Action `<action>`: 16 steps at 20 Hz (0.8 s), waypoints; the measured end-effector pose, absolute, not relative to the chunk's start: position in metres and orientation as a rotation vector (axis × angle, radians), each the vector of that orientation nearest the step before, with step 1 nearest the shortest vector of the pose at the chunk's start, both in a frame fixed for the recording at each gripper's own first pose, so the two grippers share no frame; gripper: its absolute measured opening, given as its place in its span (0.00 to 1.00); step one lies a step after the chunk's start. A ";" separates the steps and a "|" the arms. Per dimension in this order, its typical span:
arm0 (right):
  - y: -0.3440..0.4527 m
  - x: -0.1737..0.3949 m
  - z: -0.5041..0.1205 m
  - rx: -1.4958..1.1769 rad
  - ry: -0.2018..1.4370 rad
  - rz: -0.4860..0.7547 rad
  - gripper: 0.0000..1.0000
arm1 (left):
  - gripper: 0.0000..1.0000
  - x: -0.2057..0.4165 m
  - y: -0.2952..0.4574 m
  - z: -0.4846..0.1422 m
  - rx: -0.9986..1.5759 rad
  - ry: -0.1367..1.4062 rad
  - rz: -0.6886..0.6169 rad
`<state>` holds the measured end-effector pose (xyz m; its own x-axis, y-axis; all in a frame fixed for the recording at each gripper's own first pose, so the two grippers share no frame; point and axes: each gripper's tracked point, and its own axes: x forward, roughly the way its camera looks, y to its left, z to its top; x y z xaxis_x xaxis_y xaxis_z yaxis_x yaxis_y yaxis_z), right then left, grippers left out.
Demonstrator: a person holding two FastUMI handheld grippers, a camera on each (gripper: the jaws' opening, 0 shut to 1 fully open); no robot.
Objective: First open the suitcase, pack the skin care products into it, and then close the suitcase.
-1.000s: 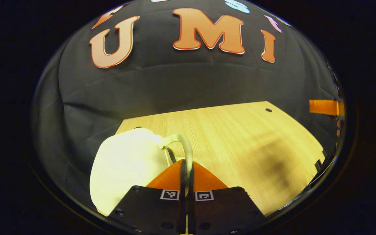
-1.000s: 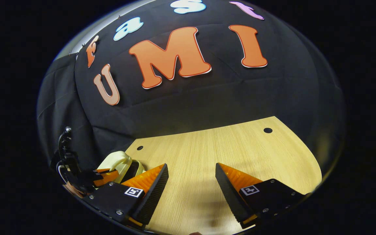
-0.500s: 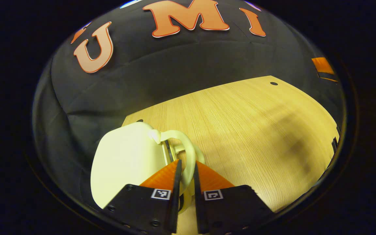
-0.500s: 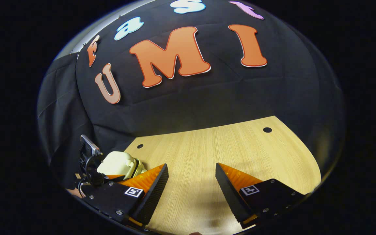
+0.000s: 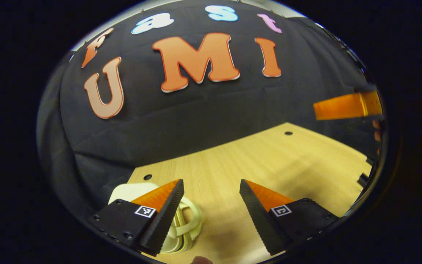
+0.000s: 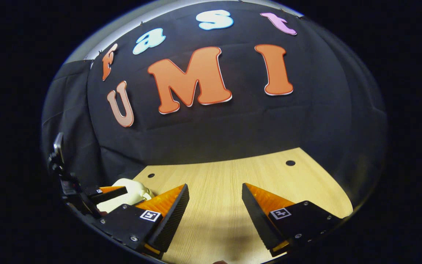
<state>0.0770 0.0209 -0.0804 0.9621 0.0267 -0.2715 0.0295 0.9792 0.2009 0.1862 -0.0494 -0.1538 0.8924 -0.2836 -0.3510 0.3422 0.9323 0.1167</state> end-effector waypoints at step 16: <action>0.028 0.061 -0.037 0.085 0.060 -0.005 0.93 | 0.99 0.170 -0.081 -0.044 -0.043 0.120 -0.352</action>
<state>0.0611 0.0280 -0.0372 0.9982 -0.0022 -0.0602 0.0073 0.9964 0.0844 0.1698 -0.0808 -0.0435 0.9315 -0.3467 -0.1098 0.3416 0.9377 -0.0629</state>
